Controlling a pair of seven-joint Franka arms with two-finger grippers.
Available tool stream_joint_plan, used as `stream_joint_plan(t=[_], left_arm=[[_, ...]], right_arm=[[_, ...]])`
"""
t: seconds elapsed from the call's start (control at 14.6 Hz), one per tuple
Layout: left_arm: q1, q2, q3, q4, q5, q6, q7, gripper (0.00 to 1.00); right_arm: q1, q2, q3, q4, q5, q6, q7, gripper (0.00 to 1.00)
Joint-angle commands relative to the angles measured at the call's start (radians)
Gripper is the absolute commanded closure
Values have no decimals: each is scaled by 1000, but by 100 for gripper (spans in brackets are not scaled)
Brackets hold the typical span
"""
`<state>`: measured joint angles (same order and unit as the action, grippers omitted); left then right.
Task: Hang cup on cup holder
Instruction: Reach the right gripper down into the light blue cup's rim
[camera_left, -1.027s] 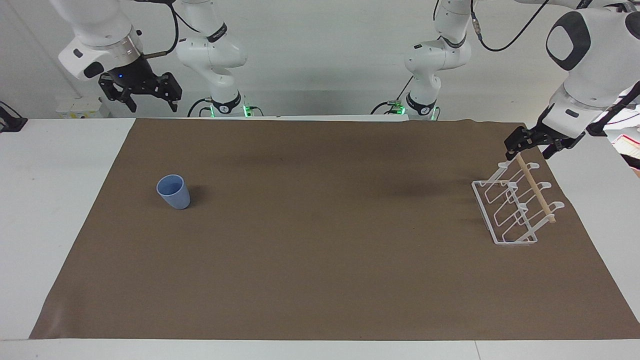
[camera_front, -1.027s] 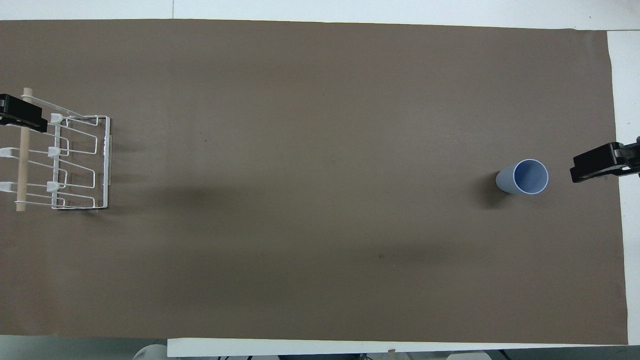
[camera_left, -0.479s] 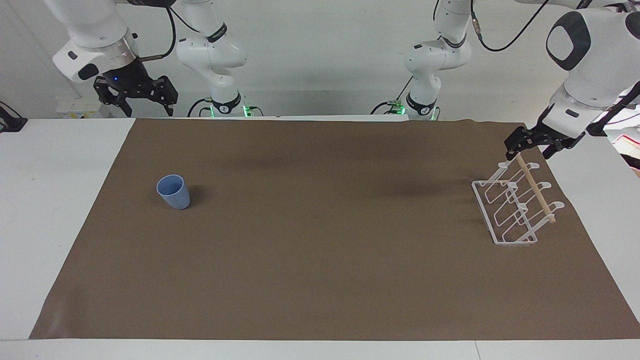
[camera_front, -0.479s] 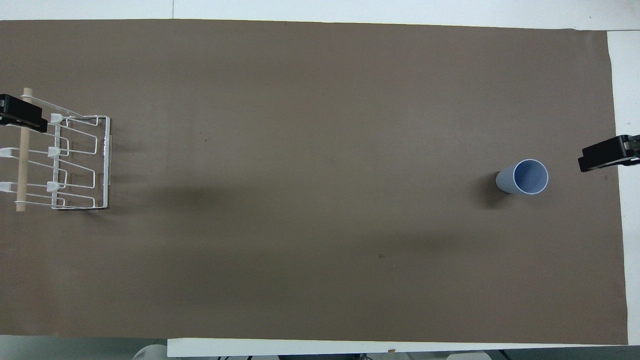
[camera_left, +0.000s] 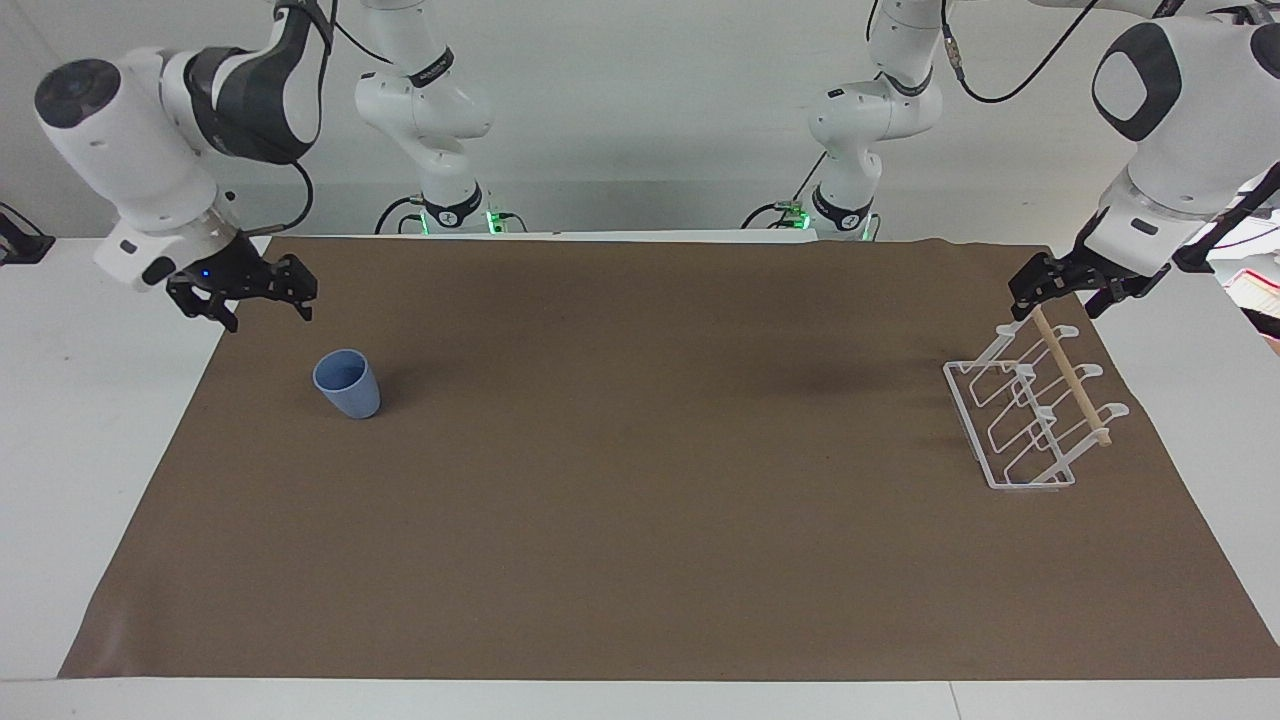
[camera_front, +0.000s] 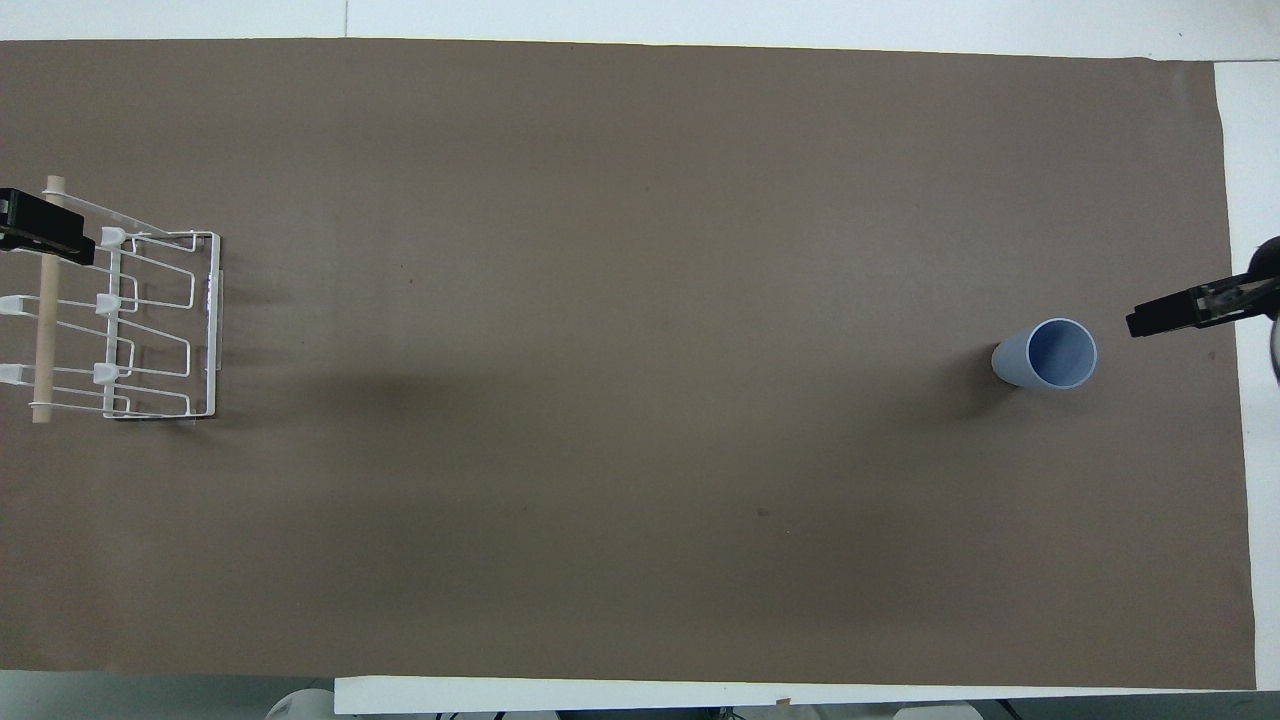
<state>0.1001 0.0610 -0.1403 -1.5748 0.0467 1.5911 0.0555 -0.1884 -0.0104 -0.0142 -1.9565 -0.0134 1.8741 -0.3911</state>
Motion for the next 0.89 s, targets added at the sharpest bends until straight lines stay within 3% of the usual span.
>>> stream_joint_plan(t=[0.0, 0.14, 0.55, 0.68, 0.82], left_arm=[[1, -17, 1, -14, 10, 1, -2, 0], [1, -17, 1, -14, 10, 1, -2, 0], [3, -17, 1, -14, 10, 0, -2, 0], [1, -17, 1, -14, 10, 1, -2, 0], [1, -17, 1, -14, 10, 0, -2, 0]], right_arm=[[-40, 26, 7, -117, 23, 129, -84, 5], [-46, 76, 7, -125, 23, 207, -84, 6], [-43, 88, 7, -182, 23, 281, -66, 12], [-42, 112, 7, -185, 23, 289, -68, 29], [-28, 110, 7, -183, 21, 266, -68, 62]])
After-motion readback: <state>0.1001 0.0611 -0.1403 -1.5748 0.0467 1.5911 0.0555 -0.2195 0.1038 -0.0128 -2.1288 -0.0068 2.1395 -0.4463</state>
